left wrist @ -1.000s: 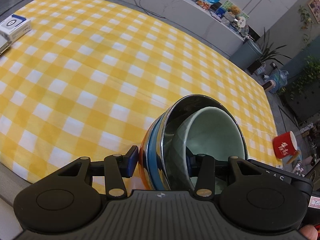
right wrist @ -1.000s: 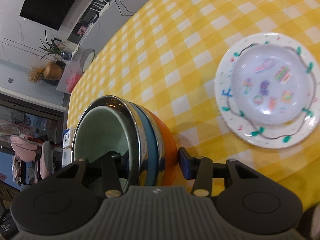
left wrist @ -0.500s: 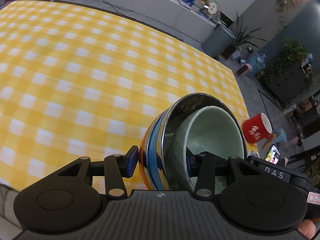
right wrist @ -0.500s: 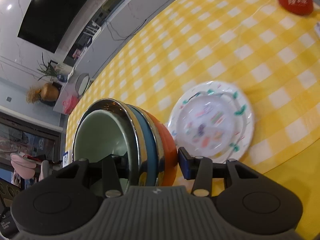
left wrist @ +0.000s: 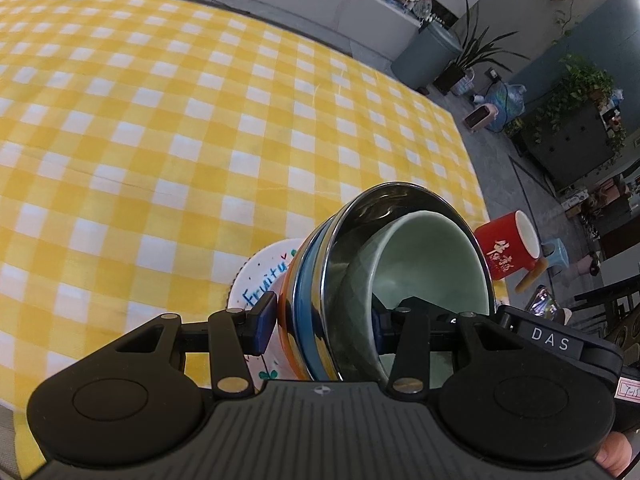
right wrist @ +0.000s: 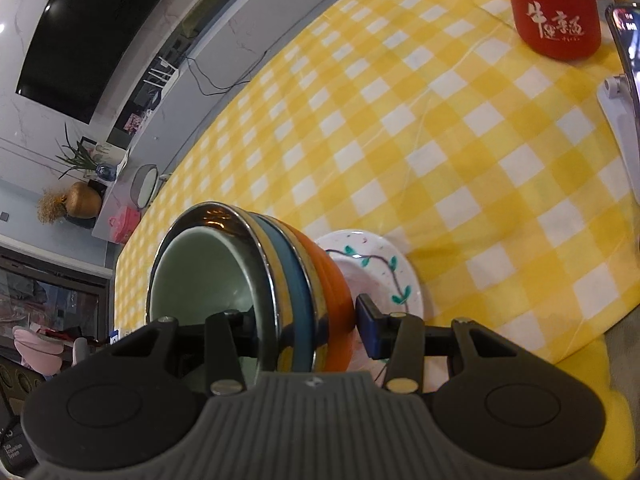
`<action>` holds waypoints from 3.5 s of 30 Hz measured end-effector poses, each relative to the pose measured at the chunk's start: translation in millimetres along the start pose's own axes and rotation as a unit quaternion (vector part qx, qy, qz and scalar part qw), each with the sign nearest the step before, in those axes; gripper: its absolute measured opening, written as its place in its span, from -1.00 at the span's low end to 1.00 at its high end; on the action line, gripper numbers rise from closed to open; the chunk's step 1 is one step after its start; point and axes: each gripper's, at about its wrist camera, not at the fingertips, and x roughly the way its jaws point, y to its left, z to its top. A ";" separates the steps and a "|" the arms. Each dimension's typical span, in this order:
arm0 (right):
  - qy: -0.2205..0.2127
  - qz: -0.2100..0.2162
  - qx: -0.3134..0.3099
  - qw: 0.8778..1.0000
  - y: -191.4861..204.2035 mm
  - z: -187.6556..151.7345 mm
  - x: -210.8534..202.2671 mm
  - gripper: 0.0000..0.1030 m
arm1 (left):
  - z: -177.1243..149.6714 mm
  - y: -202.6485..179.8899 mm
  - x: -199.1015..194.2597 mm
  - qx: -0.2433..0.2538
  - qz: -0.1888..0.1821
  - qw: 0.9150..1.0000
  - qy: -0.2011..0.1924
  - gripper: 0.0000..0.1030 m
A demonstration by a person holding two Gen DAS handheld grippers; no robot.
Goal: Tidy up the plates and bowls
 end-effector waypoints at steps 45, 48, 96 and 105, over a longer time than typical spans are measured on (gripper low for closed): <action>-0.150 -0.055 -0.165 0.973 32.0 -32.1 -23.7 0.33 | -26.5 -38.6 -47.1 0.155 0.091 0.970 -0.165 0.24; -0.181 -0.065 -0.213 0.958 43.5 -47.5 -34.0 0.33 | -37.4 -41.2 -67.5 0.180 0.102 0.958 -0.200 0.24; -0.199 -0.143 -0.343 0.907 18.1 -174.3 -38.6 0.55 | -134.3 -17.5 -50.8 0.256 0.229 0.927 -0.148 0.46; -0.187 -0.146 -0.338 0.911 12.0 -163.3 -26.0 0.55 | -130.5 -13.3 -34.4 0.262 0.233 0.929 -0.120 0.46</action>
